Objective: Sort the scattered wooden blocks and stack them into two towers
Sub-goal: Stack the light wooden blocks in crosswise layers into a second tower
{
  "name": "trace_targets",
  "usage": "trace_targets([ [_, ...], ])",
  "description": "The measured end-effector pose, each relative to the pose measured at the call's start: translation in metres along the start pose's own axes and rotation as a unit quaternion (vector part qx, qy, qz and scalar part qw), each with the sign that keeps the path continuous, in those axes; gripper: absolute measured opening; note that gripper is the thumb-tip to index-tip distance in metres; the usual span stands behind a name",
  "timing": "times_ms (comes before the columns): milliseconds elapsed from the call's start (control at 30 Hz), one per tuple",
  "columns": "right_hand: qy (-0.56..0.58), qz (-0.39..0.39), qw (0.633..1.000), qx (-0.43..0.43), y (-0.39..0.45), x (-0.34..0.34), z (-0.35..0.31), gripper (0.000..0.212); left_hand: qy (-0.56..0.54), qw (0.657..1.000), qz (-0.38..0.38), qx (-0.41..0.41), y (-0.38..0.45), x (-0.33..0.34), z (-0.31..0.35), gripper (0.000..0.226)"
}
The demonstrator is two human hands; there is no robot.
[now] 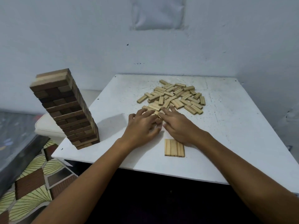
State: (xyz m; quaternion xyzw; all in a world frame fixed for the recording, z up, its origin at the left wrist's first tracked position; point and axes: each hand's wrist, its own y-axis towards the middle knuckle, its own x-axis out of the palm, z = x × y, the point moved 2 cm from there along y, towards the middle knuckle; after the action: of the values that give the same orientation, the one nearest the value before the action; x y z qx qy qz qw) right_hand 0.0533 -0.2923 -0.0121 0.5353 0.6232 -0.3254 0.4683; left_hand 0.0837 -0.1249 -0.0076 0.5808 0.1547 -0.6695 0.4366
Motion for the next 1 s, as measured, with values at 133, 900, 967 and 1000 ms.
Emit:
trace_targets([
  [133, -0.067, -0.042, 0.997, -0.023, 0.008, 0.003, -0.001, 0.051, 0.07, 0.997, -0.01, 0.018, 0.006, 0.003, 0.005, 0.052],
  [900, 0.16, 0.087, 0.978, 0.103, -0.082, -0.034, 0.049, 0.055, -0.132, 0.979, -0.08, 0.131, 0.042, 0.024, 0.057, 0.035],
  [967, 0.144, 0.091, 0.979, 0.114, -0.08, -0.036, 0.057, 0.051, -0.133, 0.981, -0.079, 0.116, 0.045, 0.025, 0.058, 0.042],
  [1000, 0.141, 0.087, 0.979, 0.119, -0.078, -0.036, 0.06, 0.049, -0.134, 0.981, -0.076, 0.118, 0.046, 0.026, 0.059, 0.04],
])
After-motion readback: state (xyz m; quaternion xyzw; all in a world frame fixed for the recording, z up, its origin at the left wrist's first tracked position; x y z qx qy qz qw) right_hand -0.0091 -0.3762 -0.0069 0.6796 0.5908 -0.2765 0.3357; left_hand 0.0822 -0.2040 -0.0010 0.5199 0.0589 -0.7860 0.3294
